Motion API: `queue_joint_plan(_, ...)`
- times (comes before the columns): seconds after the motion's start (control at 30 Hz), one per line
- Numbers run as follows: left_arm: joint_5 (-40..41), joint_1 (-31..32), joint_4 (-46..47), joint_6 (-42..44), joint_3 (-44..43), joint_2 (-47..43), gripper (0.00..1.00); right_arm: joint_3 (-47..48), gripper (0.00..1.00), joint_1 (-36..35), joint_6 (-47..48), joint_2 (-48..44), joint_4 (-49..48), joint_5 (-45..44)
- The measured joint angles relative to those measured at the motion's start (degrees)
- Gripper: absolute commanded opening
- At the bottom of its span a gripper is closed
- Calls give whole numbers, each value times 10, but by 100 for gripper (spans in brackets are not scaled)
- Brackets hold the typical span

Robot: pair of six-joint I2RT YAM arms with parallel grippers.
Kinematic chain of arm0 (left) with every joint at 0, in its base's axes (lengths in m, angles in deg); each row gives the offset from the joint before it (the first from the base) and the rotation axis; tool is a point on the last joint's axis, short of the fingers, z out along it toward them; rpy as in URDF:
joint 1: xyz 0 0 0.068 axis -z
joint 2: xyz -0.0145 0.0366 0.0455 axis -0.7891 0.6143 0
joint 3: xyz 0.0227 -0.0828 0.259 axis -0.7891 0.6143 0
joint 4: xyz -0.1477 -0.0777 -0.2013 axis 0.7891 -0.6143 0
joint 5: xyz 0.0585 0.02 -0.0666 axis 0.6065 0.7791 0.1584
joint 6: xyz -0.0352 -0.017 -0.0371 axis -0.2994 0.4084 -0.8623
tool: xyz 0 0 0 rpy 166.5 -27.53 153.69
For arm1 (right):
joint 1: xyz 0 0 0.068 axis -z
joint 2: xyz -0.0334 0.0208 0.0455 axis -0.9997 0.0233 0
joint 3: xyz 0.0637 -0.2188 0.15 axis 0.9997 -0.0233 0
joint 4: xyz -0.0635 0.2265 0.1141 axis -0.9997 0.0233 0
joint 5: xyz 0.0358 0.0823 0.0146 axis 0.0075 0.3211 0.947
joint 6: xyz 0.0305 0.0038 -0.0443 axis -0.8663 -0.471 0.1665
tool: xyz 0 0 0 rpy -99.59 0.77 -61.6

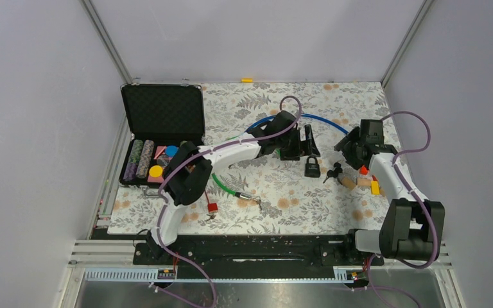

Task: Lock with the key
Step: Place the key at the center of the board, then move the lock to the center of the board.

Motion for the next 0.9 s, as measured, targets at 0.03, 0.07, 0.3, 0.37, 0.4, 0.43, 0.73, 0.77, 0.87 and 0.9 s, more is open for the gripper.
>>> queue_joint_plan(0.03,7,-1,-12,15,1,-7,89,0,65,-2,3,-2,0,5)
queue_joint_plan(0.07,16,-3,-19,27,5,-16,89,0,64,-7,7,-3,0,9)
queue_joint_plan(0.3,103,-48,-51,98,134,-185,92,48,33,-118,54,75,9,50)
queue_joint_plan(0.37,125,-68,-51,109,170,-239,92,75,32,-139,72,120,10,68)
queue_joint_plan(0.4,134,-77,-49,112,188,-264,93,91,31,-146,82,146,14,77)
queue_joint_plan(0.43,142,-87,-48,115,204,-285,93,98,31,-148,87,157,15,79)
queue_joint_plan(0.73,168,-145,-47,122,318,-349,93,144,30,-184,157,255,57,95)
queue_joint_plan(0.77,166,-153,-49,122,324,-347,93,144,30,-186,160,256,62,92)
queue_joint_plan(0.87,159,-172,-49,123,329,-343,93,145,30,-186,163,256,73,74)
queue_joint_plan(0.9,158,-177,-47,123,329,-342,93,145,30,-186,163,256,79,66)
